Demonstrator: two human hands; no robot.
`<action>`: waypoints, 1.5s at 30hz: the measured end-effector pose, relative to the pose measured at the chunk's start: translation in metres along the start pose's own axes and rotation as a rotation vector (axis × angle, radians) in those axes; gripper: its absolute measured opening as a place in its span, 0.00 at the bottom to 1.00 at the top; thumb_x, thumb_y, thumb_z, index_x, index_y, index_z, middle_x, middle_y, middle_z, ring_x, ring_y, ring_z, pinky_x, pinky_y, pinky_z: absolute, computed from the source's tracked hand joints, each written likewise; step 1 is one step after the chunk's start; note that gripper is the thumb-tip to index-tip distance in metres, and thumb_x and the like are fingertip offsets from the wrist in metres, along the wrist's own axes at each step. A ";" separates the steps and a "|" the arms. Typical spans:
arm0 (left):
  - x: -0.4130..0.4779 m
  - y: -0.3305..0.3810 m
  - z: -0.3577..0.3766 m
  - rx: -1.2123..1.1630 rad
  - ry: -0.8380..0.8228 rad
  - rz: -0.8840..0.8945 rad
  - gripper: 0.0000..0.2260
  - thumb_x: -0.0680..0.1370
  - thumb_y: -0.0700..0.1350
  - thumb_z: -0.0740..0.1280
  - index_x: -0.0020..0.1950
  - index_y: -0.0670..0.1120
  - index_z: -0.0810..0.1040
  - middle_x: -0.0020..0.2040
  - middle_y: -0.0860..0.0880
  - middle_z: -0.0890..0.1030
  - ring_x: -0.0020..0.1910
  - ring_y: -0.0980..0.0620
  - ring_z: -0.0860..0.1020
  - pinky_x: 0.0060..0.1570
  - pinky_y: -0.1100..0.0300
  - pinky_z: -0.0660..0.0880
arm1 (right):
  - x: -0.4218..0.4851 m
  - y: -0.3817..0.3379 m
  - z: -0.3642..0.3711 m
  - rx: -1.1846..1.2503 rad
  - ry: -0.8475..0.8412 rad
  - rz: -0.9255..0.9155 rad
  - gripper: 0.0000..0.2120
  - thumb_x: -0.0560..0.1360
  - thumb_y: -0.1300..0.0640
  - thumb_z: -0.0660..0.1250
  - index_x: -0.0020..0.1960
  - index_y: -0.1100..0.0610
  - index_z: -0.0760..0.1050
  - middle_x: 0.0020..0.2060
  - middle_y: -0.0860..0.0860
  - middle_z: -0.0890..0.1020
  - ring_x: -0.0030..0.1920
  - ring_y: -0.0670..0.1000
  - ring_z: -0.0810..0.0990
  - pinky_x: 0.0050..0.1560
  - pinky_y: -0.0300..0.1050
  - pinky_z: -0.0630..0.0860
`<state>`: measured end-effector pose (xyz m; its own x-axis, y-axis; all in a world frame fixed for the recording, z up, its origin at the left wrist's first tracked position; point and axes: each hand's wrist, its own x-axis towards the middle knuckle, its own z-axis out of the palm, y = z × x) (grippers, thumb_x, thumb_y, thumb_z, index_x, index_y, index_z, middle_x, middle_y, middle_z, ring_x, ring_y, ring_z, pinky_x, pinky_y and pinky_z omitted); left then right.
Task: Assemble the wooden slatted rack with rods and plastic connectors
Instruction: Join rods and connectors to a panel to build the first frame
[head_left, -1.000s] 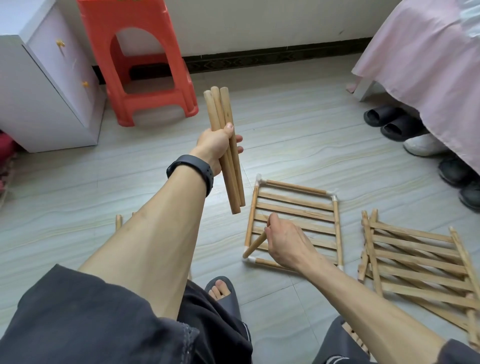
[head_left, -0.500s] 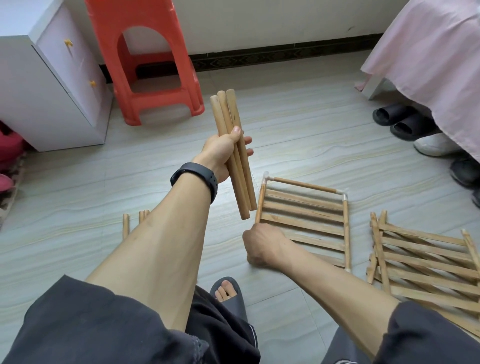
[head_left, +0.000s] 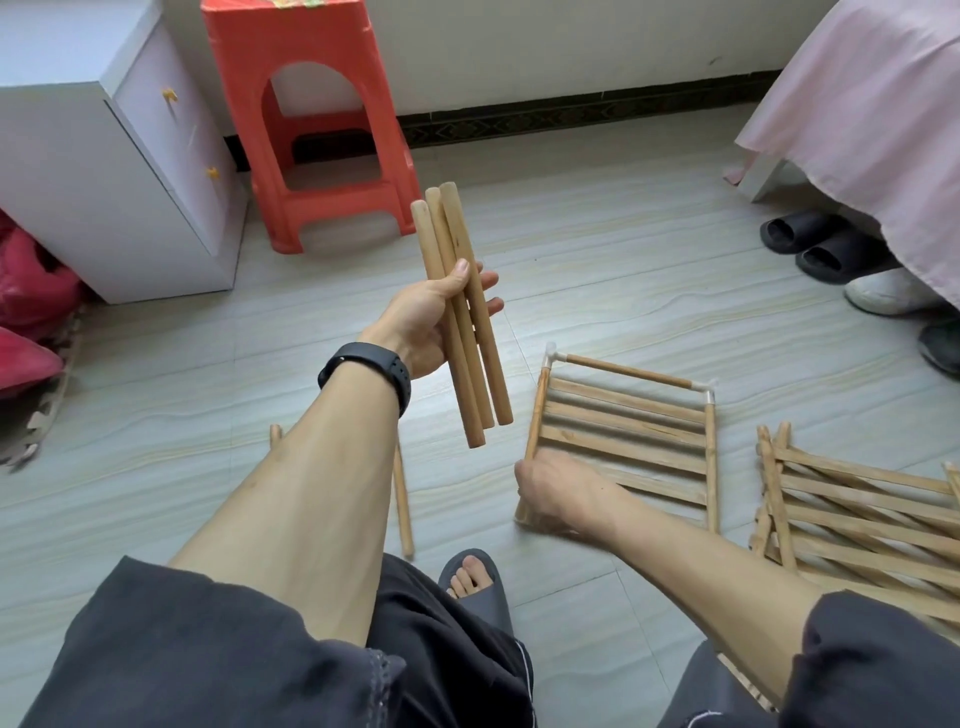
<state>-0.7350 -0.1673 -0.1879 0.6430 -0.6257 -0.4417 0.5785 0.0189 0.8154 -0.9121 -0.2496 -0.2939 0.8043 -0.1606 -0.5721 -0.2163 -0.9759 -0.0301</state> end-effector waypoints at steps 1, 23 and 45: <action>-0.003 0.001 0.001 0.020 -0.016 -0.001 0.12 0.84 0.49 0.63 0.64 0.46 0.77 0.60 0.51 0.84 0.56 0.48 0.84 0.56 0.48 0.80 | -0.001 0.000 0.000 -0.001 0.001 0.010 0.03 0.78 0.60 0.61 0.50 0.58 0.72 0.52 0.61 0.80 0.48 0.61 0.79 0.44 0.49 0.76; 0.005 -0.023 0.102 0.478 -0.390 -0.162 0.11 0.81 0.49 0.68 0.56 0.41 0.78 0.48 0.45 0.80 0.44 0.44 0.84 0.59 0.44 0.80 | -0.056 0.148 -0.156 1.087 0.602 0.099 0.16 0.81 0.43 0.65 0.56 0.56 0.74 0.42 0.54 0.83 0.26 0.48 0.75 0.26 0.42 0.72; 0.037 -0.051 0.104 0.750 0.059 -0.010 0.17 0.84 0.54 0.63 0.66 0.44 0.77 0.52 0.47 0.74 0.44 0.51 0.73 0.57 0.42 0.80 | -0.006 0.101 0.123 0.397 -0.459 0.233 0.38 0.73 0.30 0.67 0.68 0.60 0.73 0.55 0.55 0.82 0.52 0.56 0.85 0.53 0.52 0.81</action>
<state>-0.7926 -0.2731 -0.2068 0.6776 -0.5798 -0.4525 0.1009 -0.5361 0.8381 -1.0070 -0.3295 -0.3943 0.4124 -0.1964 -0.8896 -0.6156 -0.7799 -0.1133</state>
